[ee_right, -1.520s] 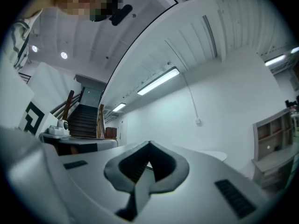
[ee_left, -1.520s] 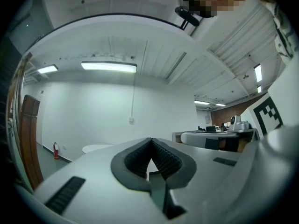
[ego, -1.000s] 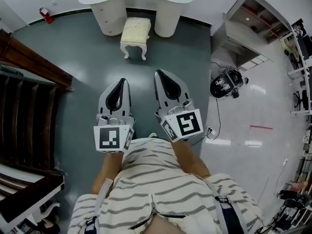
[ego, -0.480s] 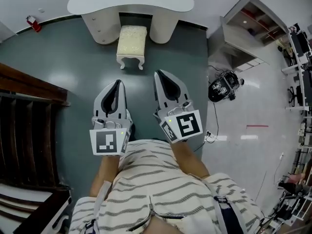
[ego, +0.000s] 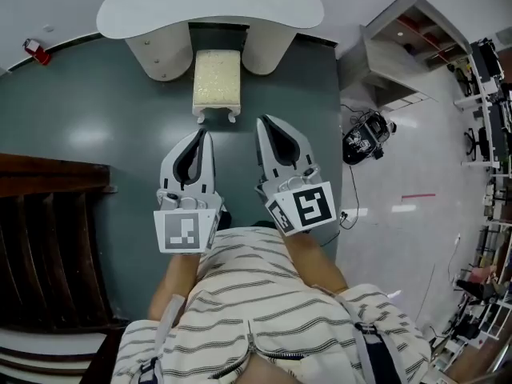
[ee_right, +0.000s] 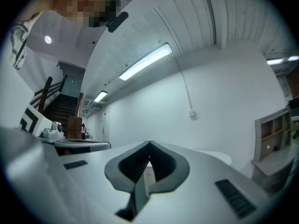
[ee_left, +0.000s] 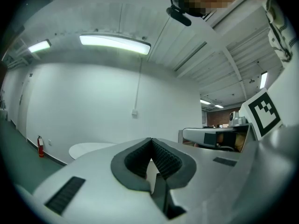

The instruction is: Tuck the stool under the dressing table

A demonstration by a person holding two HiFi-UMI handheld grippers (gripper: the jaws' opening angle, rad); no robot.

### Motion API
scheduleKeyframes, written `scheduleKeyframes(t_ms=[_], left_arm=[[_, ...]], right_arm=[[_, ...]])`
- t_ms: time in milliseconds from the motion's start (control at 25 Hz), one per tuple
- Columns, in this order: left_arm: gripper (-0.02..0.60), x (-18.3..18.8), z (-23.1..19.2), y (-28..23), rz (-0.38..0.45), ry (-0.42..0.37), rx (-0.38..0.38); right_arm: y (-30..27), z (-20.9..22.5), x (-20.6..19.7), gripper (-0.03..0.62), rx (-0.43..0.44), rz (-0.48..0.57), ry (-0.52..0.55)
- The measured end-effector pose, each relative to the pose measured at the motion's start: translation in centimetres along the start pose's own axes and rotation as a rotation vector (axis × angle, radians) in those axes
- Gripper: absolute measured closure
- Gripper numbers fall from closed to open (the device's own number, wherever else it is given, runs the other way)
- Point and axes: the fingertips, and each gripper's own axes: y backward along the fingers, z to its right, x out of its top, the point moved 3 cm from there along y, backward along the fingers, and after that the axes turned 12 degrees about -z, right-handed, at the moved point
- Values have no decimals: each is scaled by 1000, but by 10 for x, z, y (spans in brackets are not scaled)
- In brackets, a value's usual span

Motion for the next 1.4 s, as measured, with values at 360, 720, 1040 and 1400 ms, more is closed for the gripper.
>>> scheduleKeyframes(t_ms=[360,720,1040,1400], left_arm=[[575,-4,-64,-52,-27,47,-39],[575,-27,-75,-109,-109,69,-49],[575,-30,-65,-177,-141,45,-3],[575,-34,-64,-239,-199,55,55]], right_arm=[[-80,-5,-3,589,-16,-61,-9],[-126,26,-25,589,-14,-113,-39],[-161,79,-33,589,26,-109,-53],[-200,143,-51,589,63,-154,-88]])
